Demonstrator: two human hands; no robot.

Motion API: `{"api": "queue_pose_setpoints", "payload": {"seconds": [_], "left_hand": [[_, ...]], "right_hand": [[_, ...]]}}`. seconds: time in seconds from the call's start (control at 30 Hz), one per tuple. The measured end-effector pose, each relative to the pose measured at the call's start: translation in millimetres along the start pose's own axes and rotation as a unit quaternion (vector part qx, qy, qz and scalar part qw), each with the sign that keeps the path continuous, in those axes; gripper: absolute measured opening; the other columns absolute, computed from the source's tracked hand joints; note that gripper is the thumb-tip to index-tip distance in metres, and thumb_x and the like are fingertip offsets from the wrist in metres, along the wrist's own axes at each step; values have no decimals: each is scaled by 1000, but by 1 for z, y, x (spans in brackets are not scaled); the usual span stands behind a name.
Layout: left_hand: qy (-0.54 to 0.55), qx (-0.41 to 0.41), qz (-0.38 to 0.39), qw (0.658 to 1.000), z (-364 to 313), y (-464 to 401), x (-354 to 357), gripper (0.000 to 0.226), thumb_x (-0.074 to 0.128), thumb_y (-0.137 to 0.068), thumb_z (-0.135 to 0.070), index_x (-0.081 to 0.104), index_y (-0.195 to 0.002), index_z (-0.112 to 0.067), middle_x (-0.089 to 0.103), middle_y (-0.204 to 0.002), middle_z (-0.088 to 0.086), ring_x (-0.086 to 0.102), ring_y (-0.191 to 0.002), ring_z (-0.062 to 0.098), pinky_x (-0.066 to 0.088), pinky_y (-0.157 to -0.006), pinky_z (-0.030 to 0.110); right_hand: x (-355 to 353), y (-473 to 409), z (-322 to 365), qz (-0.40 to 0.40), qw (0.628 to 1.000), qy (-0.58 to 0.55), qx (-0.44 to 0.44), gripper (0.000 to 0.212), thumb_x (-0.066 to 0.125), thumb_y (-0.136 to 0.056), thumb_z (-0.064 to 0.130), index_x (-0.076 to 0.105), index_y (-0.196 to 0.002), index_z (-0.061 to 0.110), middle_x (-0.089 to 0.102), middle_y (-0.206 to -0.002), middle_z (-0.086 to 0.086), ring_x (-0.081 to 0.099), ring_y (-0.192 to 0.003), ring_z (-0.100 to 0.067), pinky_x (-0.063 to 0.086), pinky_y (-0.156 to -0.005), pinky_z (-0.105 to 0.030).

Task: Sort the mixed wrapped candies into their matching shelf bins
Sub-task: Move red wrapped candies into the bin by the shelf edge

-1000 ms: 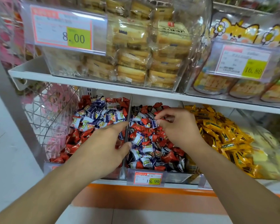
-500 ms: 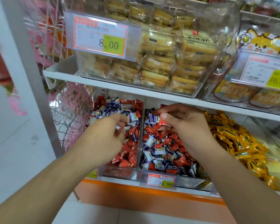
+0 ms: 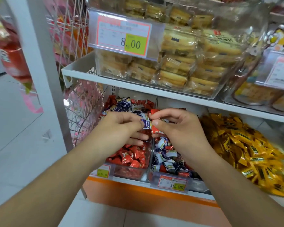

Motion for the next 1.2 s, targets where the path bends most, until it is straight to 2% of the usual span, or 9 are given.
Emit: {"api": "queue_pose_setpoints", "payload": {"seconds": [0.17, 0.23, 0.3, 0.47, 0.6, 0.73, 0.87, 1.03, 1.2], "left_hand": [[-32, 17, -47, 998, 0, 0, 13, 8, 66, -97, -4, 70, -103, -1, 74, -98, 22, 77, -80, 26, 65, -73, 40], [-94, 62, -93, 989, 0, -3, 12, 5, 69, -97, -12, 74, -98, -13, 77, -92, 8, 77, -81, 22, 63, -79, 48], [-180, 127, -95, 971, -2, -2, 15, 7, 71, -95, -24, 77, -94, -29, 77, -90, -11, 73, -89, 7, 60, -86, 41], [-362, 145, 37, 920, 7, 6, 49, 33, 58, -102, -36, 61, -133, -47, 54, -141, -29, 45, -133, -4, 36, -117, 30], [-322, 152, -52, 933, 7, -3, 37, 31, 59, -101, -22, 62, -127, -39, 62, -121, -27, 56, -113, -5, 45, -100, 22], [-258, 160, -150, 941, 4, -10, 7, 26, 62, -95, -11, 66, -108, -33, 70, -101, -17, 65, -100, 1, 55, -93, 39], [-264, 180, -218, 922, 1, -7, -12, 20, 60, -96, -16, 66, -105, -33, 71, -97, -19, 67, -96, 3, 55, -94, 43], [-349, 186, -195, 898, 2, -5, -3, 23, 59, -95, -18, 67, -106, -36, 68, -99, -23, 60, -90, -7, 42, -77, 12], [-423, 202, -88, 879, 7, -6, 23, 32, 60, -99, -27, 62, -130, -35, 61, -132, -14, 55, -103, 6, 38, -87, 23]], "right_hand": [[-21, 4, 0, -36, 999, 35, -8, 17, 75, -93, 0, 81, -84, 14, 78, -96, 3, 78, -77, -18, 66, -68, -40], [-37, 5, -1, -61, 998, 32, 0, 16, 72, -95, 1, 80, -87, 12, 79, -99, 0, 79, -79, -21, 65, -70, -48], [-55, 7, -2, -87, 996, 35, 4, 15, 70, -97, 2, 78, -90, 11, 79, -98, -1, 79, -81, -23, 64, -72, -55], [-79, 9, -1, -143, 990, 18, -4, 13, 69, -96, -2, 75, -90, 7, 78, -95, -6, 79, -82, -18, 64, -63, -32], [-58, 9, -3, -96, 994, 44, -1, 13, 69, -96, -1, 68, -95, 11, 75, -99, -6, 78, -82, -19, 65, -65, -37], [-8, 6, -6, -10, 998, 63, 13, 26, 68, -98, 8, 54, -96, 30, 72, -101, 5, 76, -82, -13, 65, -70, -49], [37, 5, 0, 119, 968, 201, -94, 34, 63, -104, 28, 52, -136, 32, 66, -133, 9, 67, -111, -12, 57, -95, -36], [25, 4, -3, 129, 927, 317, -155, 43, 59, -105, 30, 54, -148, 25, 55, -149, 8, 44, -140, -11, 36, -120, -36], [-49, -8, -25, 29, 918, 396, -15, 56, 62, -100, 19, 47, -152, 33, 50, -153, 3, 45, -139, -15, 34, -110, -23]]}}
Point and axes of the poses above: each hand's wrist, its own y-axis away from the middle knuckle, its own x-axis out of the palm, z = x × y, the point moved 2 cm from there along -y, towards the middle knuckle
